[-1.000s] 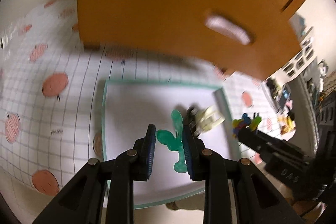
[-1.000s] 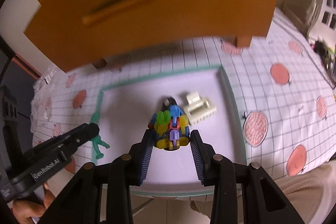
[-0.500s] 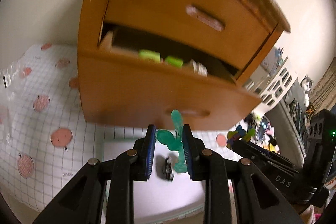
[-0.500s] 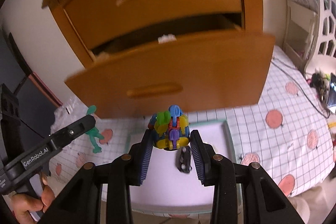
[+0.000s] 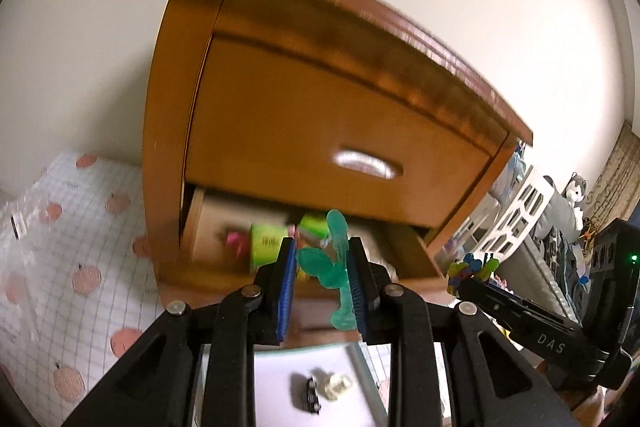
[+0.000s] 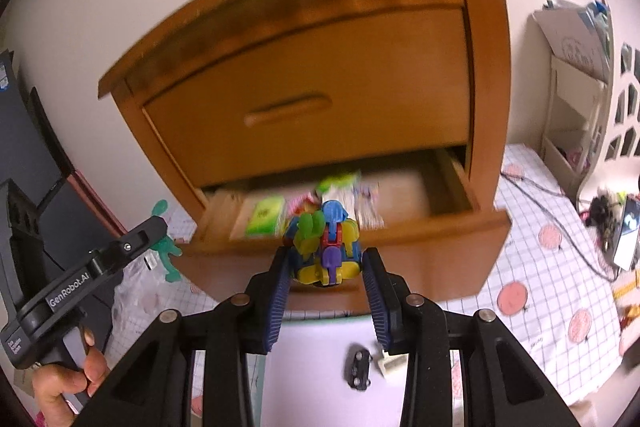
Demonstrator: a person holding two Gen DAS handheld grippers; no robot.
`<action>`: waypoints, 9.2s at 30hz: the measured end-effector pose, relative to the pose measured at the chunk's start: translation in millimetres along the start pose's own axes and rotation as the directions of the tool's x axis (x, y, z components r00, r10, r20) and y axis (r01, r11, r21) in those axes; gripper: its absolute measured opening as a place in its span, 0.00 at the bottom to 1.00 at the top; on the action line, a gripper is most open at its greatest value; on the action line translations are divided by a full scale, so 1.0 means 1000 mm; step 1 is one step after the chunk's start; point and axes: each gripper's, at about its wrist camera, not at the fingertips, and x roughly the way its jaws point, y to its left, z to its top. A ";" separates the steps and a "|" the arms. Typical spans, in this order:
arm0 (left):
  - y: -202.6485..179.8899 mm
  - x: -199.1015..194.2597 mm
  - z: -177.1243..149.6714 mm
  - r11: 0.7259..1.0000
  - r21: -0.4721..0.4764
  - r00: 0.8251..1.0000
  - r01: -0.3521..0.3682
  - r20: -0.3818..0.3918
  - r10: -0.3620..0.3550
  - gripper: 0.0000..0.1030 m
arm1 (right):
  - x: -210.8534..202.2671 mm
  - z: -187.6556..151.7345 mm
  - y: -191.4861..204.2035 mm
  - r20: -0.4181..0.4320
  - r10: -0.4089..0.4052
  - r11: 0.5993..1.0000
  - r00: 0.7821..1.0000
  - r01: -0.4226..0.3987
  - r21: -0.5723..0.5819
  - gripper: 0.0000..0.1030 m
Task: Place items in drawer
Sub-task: 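Lift the blocks with the right tool while the left tool carries the green figure to the drawer, then open the right tool inside the drawer while the left tool releases the green figure, then withdraw both open tools from the drawer back down to the tray, then grasp the cream hair clip with the right tool while the left tool grasps the black toy car, then carry the hair clip with the right tool while the left tool carries the toy car to the drawer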
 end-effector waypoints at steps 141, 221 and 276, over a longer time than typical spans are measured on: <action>0.044 0.037 -0.164 0.951 0.044 0.924 -0.306 -0.225 0.308 1.00 | 0.092 -0.147 -0.041 -0.310 -0.203 0.979 0.929 0.198 -0.049 1.00; -0.013 0.193 -0.255 0.973 0.192 0.813 -0.131 -0.540 0.216 0.27 | 0.216 -0.184 -0.102 -0.555 -0.089 0.980 0.827 0.173 0.100 0.72; 0.016 0.137 -0.262 0.964 0.156 0.810 -0.216 -0.523 0.266 0.27 | 0.167 -0.192 -0.085 -0.506 -0.097 0.968 0.857 0.200 0.152 0.59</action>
